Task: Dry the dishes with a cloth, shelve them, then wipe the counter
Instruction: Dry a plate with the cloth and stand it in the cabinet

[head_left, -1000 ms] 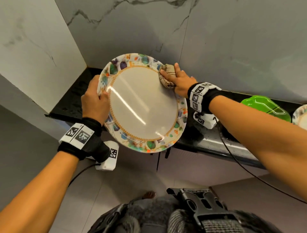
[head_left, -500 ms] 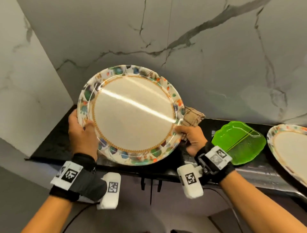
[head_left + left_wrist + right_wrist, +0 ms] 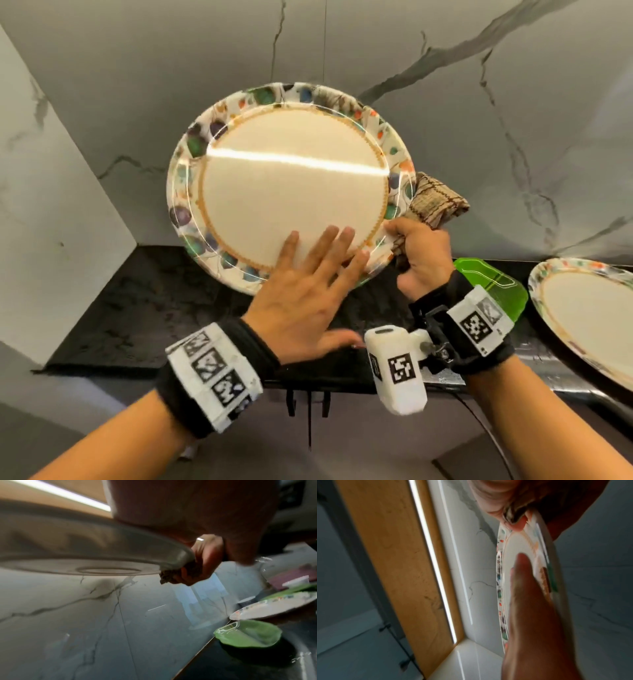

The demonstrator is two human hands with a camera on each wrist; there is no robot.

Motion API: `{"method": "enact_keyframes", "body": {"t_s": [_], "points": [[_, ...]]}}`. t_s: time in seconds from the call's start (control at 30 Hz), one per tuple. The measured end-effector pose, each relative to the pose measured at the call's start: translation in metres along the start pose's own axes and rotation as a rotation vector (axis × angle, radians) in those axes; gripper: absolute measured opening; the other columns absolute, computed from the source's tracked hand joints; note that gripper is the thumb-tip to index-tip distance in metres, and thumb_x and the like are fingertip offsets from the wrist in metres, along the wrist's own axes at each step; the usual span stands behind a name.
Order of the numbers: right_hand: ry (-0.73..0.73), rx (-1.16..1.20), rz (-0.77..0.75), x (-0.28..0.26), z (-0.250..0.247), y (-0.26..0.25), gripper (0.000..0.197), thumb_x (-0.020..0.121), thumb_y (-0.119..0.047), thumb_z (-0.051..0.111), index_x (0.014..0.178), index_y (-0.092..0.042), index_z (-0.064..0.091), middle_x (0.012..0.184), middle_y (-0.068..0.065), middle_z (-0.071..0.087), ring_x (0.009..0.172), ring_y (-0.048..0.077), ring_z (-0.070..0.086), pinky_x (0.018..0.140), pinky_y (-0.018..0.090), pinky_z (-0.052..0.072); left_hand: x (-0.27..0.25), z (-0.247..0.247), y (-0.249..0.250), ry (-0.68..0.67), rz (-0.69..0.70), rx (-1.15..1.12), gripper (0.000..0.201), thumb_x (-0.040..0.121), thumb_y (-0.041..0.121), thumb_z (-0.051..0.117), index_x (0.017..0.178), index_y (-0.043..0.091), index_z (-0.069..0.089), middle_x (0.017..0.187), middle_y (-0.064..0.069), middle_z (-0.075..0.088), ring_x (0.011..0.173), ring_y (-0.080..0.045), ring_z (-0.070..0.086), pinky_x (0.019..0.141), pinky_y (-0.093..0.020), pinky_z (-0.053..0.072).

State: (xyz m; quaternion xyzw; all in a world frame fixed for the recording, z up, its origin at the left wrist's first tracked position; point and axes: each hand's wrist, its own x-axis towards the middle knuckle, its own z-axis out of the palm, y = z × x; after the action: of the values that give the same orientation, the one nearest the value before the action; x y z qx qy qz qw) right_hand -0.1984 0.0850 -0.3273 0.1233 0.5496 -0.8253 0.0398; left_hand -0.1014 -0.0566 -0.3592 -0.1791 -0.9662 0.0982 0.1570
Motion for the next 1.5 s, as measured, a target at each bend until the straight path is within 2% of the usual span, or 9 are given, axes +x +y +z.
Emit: {"method": "enact_keyframes", "body": {"t_s": [0.17, 0.43, 0.53, 0.63, 0.77, 1.07, 1.27, 1.4, 1.5], "points": [[-0.34, 0.09, -0.188, -0.02, -0.006, -0.027, 0.028, 0.072, -0.023, 0.071, 0.098, -0.015, 0.065, 0.081, 0.002, 0.074, 0.069, 0.019, 0.07, 0.062, 0.037, 0.059, 0.004, -0.014, -0.004, 0.371, 0.014, -0.197, 0.058, 0.077, 0.002, 0.039, 0.135, 0.001, 0.039, 0.137, -0.02, 0.049, 0.128, -0.037, 0.047, 0.101, -0.051, 0.043], [-0.47, -0.178, -0.628, -0.029, 0.014, -0.037, 0.007, 0.086, -0.008, 0.061, 0.092, -0.005, 0.061, 0.063, -0.007, 0.065, 0.043, 0.007, 0.049, 0.045, 0.018, 0.041, -0.007, -0.091, -0.031, 0.653, -0.494, -1.584, 0.021, 0.079, 0.02, 0.054, 0.083, 0.028, 0.073, 0.081, 0.007, 0.072, 0.076, -0.008, 0.063, 0.073, -0.023, 0.053], [-0.482, -0.535, -1.11, -0.026, 0.023, -0.03, 0.049, 0.085, -0.017, 0.054, 0.132, -0.009, 0.044, 0.126, 0.011, 0.056, 0.105, 0.029, 0.06, 0.088, 0.04, 0.046, -0.004, -0.085, -0.037, 0.574, -0.521, -1.905, 0.027, 0.082, 0.026, 0.05, 0.098, 0.014, 0.068, 0.092, -0.004, 0.074, 0.086, -0.017, 0.069, 0.08, -0.03, 0.057], [-0.711, -1.027, -1.504, -0.028, 0.028, -0.007, 0.052, 0.094, -0.029, 0.045, 0.142, -0.021, 0.025, 0.152, 0.022, 0.02, 0.143, 0.034, 0.012, 0.116, 0.052, 0.014, -0.004, -0.081, -0.029, 0.51, -0.543, -2.092, 0.057, 0.087, 0.042, 0.045, 0.129, 0.003, 0.05, 0.125, -0.015, 0.061, 0.117, -0.026, 0.058, 0.1, -0.038, 0.047], [-0.829, -1.332, -1.323, -0.03, 0.029, 0.001, 0.067, 0.086, -0.037, 0.037, 0.136, -0.053, -0.003, 0.152, -0.003, -0.014, 0.143, 0.031, -0.01, 0.112, 0.06, 0.003, -0.011, -0.074, -0.028, 0.515, -0.645, -2.14, 0.065, 0.085, 0.047, 0.04, 0.136, 0.007, 0.045, 0.134, -0.018, 0.054, 0.125, -0.031, 0.052, 0.102, -0.044, 0.044], [-0.768, -0.964, -0.854, 0.04, 0.055, -0.039, 0.075, 0.081, -0.036, 0.05, 0.145, -0.032, 0.01, 0.157, 0.001, 0.012, 0.144, 0.022, 0.012, 0.115, 0.06, 0.008, -0.031, -0.072, -0.037, 0.65, -0.503, -1.958, 0.058, 0.057, 0.053, 0.075, 0.1, 0.015, 0.072, 0.096, -0.008, 0.074, 0.089, -0.028, 0.071, 0.072, -0.038, 0.058], [-0.699, -0.678, -0.395, 0.036, -0.009, 0.046, 0.074, 0.092, -0.008, 0.053, 0.148, -0.008, 0.006, 0.158, 0.011, 0.007, 0.135, 0.008, 0.017, 0.094, -0.008, 0.022, -0.032, -0.061, -0.043, 0.767, -0.5, -2.025, 0.064, 0.054, 0.051, 0.079, 0.105, 0.014, 0.071, 0.1, -0.006, 0.074, 0.093, -0.028, 0.07, 0.078, -0.039, 0.058], [-0.728, -0.626, -0.385, 0.008, -0.035, 0.123, 0.096, 0.075, -0.062, 0.06, 0.146, -0.023, 0.009, 0.159, 0.002, -0.001, 0.147, 0.015, -0.002, 0.121, 0.034, 0.004, -0.02, -0.067, -0.044, 0.969, -0.62, -1.881, 0.026, 0.082, 0.028, 0.056, 0.071, 0.018, 0.077, 0.073, 0.007, 0.075, 0.072, -0.007, 0.072, 0.062, -0.018, 0.056], [-0.782, -0.756, -0.558, -0.019, -0.031, 0.137, 0.086, 0.079, -0.049, 0.049, 0.146, -0.031, -0.002, 0.156, -0.001, -0.02, 0.142, 0.01, -0.025, 0.115, 0.019, -0.016, -0.011, -0.073, -0.044, 1.051, -0.679, -1.745, 0.052, 0.098, 0.007, 0.04, 0.058, 0.02, 0.071, 0.055, 0.016, 0.069, 0.055, 0.006, 0.066, 0.051, -0.007, 0.049]]}}
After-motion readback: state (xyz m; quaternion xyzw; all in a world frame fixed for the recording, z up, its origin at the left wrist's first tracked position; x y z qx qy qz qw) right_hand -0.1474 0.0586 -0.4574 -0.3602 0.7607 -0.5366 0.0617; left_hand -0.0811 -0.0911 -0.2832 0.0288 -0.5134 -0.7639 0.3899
